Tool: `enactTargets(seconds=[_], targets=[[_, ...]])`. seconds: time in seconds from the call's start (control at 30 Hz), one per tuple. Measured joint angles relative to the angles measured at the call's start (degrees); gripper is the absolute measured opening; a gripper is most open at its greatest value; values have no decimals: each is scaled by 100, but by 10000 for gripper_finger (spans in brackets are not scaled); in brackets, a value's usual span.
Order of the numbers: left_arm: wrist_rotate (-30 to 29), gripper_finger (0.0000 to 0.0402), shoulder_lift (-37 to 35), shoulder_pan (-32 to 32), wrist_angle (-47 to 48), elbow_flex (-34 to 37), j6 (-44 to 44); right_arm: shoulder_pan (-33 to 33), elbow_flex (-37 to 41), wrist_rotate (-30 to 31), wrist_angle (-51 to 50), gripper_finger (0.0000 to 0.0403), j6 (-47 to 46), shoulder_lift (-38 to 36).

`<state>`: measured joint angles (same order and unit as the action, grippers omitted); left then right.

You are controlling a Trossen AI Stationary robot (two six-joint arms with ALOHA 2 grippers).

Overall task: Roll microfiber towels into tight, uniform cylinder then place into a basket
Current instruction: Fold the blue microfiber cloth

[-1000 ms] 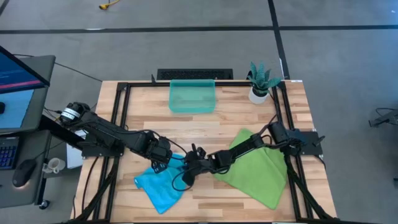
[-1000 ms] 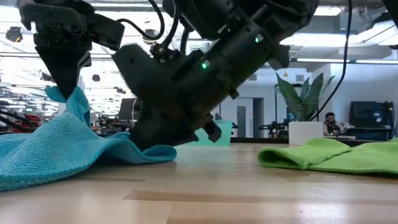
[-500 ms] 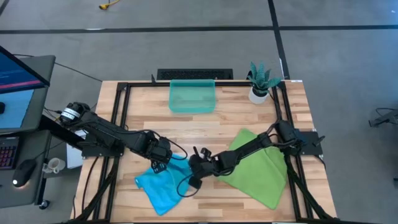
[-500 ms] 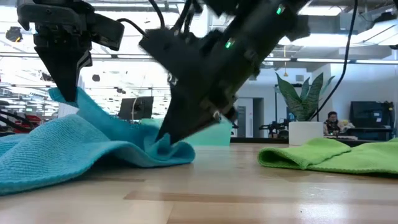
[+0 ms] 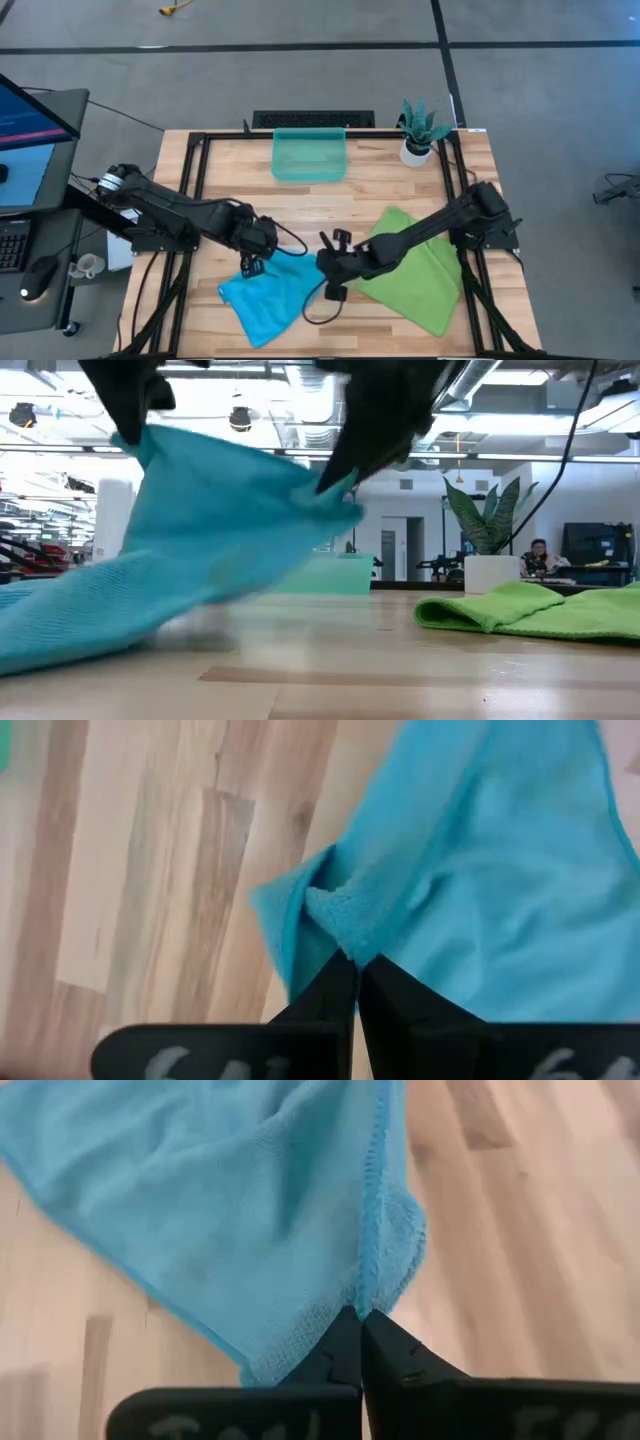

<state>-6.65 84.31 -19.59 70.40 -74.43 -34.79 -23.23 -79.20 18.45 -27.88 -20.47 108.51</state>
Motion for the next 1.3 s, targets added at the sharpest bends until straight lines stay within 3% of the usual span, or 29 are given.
enactTargets(seconds=[0.23,0.47,0.7,0.9,1.13,1.2,1.3], targets=[[2,0,0,49,890,-744,-201,20,-7,-39,-749,5,87,-989],[-137,0,2,252,1030,-1343,-212,249,-2,-115,-1019,4,139,-1832],[-15,0,4,615,1356,-2345,-197,649,-2,-778,-1354,7,295,-2415],[755,0,4,1009,1700,-3185,-1178,925,-229,-1253,-1463,5,71,-2727],[1349,0,4,1439,1739,-3536,-1051,950,-1144,-1256,-1579,5,248,-2765],[1165,0,2,1584,1644,-3601,-892,950,-1384,-1199,-1577,5,331,-2773],[284,0,-1,1739,1518,-3681,-666,951,-1722,-894,-1842,5,348,-2771]])
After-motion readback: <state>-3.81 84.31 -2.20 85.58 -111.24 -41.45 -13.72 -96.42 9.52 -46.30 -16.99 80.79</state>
